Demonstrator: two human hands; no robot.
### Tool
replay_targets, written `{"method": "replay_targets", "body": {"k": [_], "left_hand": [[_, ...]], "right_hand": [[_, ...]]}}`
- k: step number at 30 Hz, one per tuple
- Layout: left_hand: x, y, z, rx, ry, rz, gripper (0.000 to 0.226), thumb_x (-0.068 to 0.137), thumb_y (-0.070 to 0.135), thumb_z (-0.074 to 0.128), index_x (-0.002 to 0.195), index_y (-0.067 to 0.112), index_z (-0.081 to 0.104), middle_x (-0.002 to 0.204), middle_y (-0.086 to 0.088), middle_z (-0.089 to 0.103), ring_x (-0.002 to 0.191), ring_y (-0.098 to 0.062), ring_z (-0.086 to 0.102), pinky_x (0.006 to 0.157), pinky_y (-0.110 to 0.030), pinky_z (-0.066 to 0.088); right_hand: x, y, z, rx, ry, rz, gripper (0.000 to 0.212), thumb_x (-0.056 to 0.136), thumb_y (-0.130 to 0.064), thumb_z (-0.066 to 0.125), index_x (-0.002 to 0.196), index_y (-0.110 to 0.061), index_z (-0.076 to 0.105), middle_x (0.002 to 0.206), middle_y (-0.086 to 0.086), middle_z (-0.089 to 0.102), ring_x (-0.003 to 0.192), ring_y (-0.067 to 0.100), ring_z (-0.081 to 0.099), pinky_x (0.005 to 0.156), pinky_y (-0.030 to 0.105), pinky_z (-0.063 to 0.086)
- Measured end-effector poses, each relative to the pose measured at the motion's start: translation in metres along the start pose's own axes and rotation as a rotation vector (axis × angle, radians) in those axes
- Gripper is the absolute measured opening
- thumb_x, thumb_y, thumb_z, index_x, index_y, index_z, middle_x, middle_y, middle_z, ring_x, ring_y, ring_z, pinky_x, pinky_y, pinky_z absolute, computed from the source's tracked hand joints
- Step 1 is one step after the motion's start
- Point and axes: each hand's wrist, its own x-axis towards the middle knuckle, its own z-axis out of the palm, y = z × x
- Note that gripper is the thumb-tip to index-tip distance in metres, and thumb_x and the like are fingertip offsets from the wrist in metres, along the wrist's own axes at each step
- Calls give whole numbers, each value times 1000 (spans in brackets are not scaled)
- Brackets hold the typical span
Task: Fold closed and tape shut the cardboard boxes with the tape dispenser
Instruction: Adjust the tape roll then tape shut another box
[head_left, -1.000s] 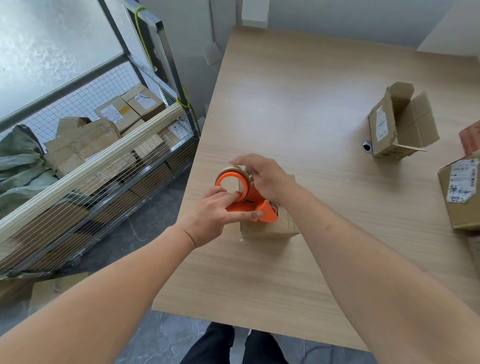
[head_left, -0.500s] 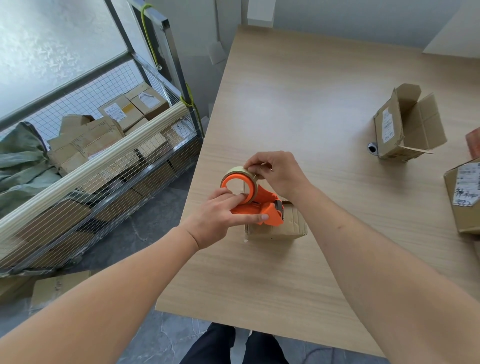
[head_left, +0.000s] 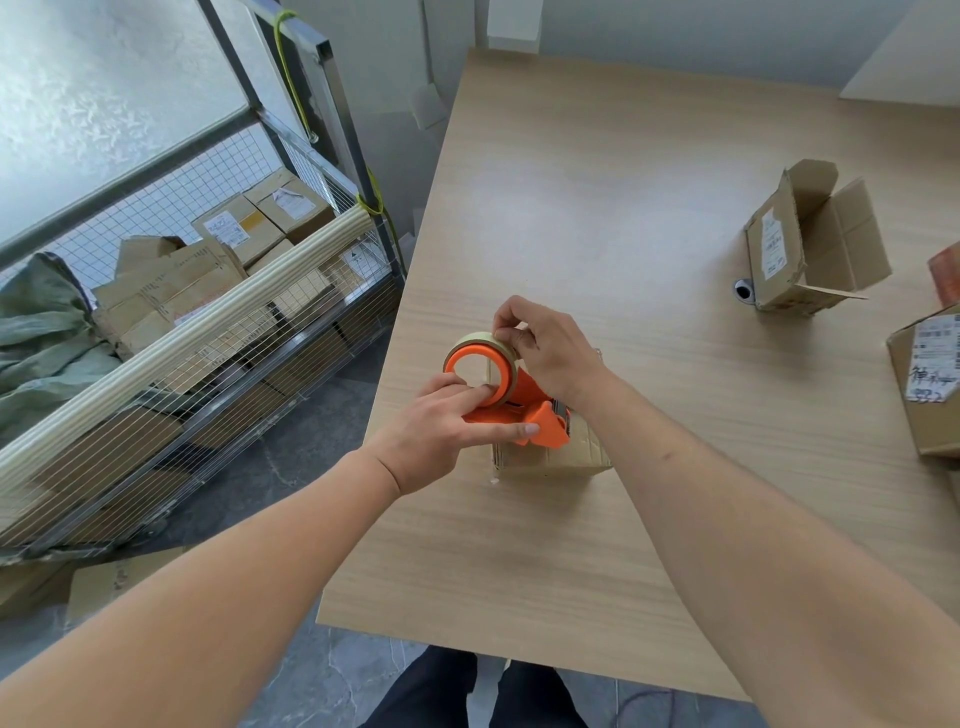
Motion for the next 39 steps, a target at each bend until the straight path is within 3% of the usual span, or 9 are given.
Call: {"method": "replay_targets", "body": {"k": [3, 7, 10, 14, 18, 22, 26, 31, 39], "left_hand": [[-1, -2, 0, -17, 4, -4, 102, 75, -24, 58, 143, 51, 46, 128, -11, 62, 94, -27, 54, 105, -39, 36], [2, -3, 0, -60, -14, -15, 101, 75, -25, 59, 142, 50, 50, 129, -8, 62, 91, -29, 58, 104, -39, 36], [4, -2, -3, -65, -24, -12, 101, 74, -26, 59, 141, 49, 50, 127, -6, 62, 93, -27, 56, 103, -40, 37], [5, 0, -7, -75, -37, -7, 95, 80, -23, 59, 143, 48, 51, 123, -8, 65, 94, -28, 60, 99, -45, 44], [7, 1, -8, -78, -23, -11, 91, 79, -23, 62, 139, 44, 58, 123, -8, 66, 95, -26, 60, 99, -44, 43], [7, 2, -9, -73, -66, -18, 91, 83, -20, 60, 143, 47, 51, 125, -8, 65, 99, -28, 64, 100, -46, 43], [6, 5, -9, -55, -88, -33, 89, 84, -18, 59, 144, 48, 51, 126, -9, 63, 100, -30, 63, 102, -46, 41], [4, 5, -8, -52, -97, -51, 89, 86, -16, 58, 146, 50, 48, 128, -8, 62, 104, -29, 63, 106, -46, 39], [5, 9, -9, -61, -100, -62, 88, 85, -17, 59, 145, 46, 51, 121, -7, 63, 102, -28, 63, 103, -46, 41]], "right_hand": [[-3, 0, 2, -35, -21, -7, 18, 103, -9, 50, 96, -25, 54, 88, -13, 59, 76, 1, 54, 70, 18, 42], [-7, 2, -3, -17, -46, 19, 18, 104, -7, 45, 98, -23, 52, 94, -4, 60, 87, 18, 59, 80, 41, 55], [-12, 2, -9, 15, -54, 36, 16, 104, -6, 45, 98, -19, 53, 98, 2, 61, 91, 28, 62, 85, 50, 56], [-22, 5, -14, 104, -28, 81, 19, 104, -5, 45, 95, -19, 55, 97, 1, 61, 89, 23, 65, 84, 46, 57], [-33, 13, -11, 263, 30, 213, 19, 105, -12, 49, 92, -21, 57, 102, -2, 68, 94, 14, 71, 94, 46, 57], [-36, 9, -5, 399, 117, 228, 17, 102, -7, 54, 91, -18, 61, 102, -3, 74, 98, 15, 73, 95, 44, 58], [-32, 7, -10, 359, 146, 200, 5, 95, -21, 66, 99, -23, 63, 94, -5, 76, 94, 16, 72, 91, 47, 58], [-33, 5, -15, 306, 135, 90, 49, 86, -22, 83, 129, -25, 61, 94, -8, 78, 90, 8, 73, 88, 30, 59], [-29, 6, -18, 194, 55, 82, 31, 84, -8, 82, 114, -14, 76, 101, -4, 77, 97, 11, 72, 95, 32, 57]]}}
